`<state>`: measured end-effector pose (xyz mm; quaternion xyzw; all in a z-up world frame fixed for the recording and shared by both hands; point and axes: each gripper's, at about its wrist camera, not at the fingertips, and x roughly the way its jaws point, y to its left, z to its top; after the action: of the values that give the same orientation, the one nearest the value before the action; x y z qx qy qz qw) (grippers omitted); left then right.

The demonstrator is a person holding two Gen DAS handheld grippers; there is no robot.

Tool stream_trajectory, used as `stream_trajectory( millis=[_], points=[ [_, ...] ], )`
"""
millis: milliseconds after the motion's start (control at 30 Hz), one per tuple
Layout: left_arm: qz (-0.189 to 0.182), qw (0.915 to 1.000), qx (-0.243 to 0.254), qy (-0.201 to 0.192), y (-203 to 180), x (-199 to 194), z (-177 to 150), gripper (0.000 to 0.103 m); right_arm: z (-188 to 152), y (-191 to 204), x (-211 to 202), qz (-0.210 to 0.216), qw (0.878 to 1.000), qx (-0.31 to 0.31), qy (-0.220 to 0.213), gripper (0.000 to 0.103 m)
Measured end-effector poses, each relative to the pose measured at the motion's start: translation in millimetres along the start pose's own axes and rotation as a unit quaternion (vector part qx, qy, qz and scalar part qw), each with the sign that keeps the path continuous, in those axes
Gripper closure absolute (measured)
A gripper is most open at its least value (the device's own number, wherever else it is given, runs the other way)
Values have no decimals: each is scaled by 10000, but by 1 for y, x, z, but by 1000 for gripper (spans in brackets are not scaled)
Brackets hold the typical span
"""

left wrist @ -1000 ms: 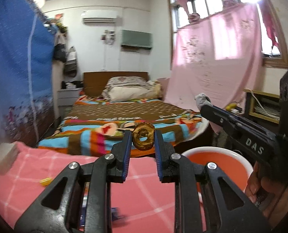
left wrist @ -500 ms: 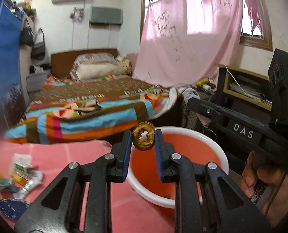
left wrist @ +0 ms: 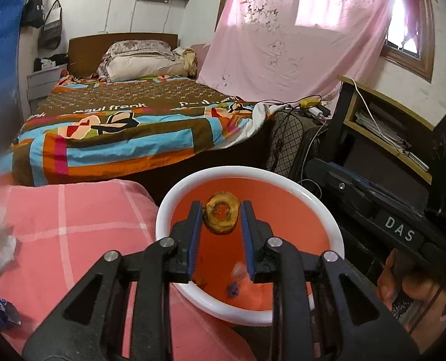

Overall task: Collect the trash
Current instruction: 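Carry the cracker and sock over the orange bucket and open both tools, then move both tools back toward the remaining trash on the bedspread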

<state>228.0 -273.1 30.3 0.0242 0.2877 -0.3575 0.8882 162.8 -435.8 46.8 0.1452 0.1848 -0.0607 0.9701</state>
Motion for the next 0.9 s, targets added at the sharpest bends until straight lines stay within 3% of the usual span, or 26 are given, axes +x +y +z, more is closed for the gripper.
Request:
stream_trajectory(
  millis=[367,433,500,667,733,900],
  points=[
    [258,9990,-247,-280,14,-16,2,47,4,-5,-3,-87,9999,105,-89,52],
    [362,9982,-309,-369,20,-23,3,39,6,-2,-5,-107,9997,82,-199,35],
    [533,9965,-396,-507,29,-34,3,30,7,1,-8,-87,9994,88,-329,26],
    [957,9890,-600,-953,52,-64,5,11,12,18,-14,26,9976,-19,-686,12],
    [1189,9836,-685,-1171,63,-79,4,0,12,28,-17,79,9962,-87,-858,0],
    [1617,9702,-822,-1605,83,-109,-3,0,11,55,-22,295,9915,-387,-1211,0]
  ],
)
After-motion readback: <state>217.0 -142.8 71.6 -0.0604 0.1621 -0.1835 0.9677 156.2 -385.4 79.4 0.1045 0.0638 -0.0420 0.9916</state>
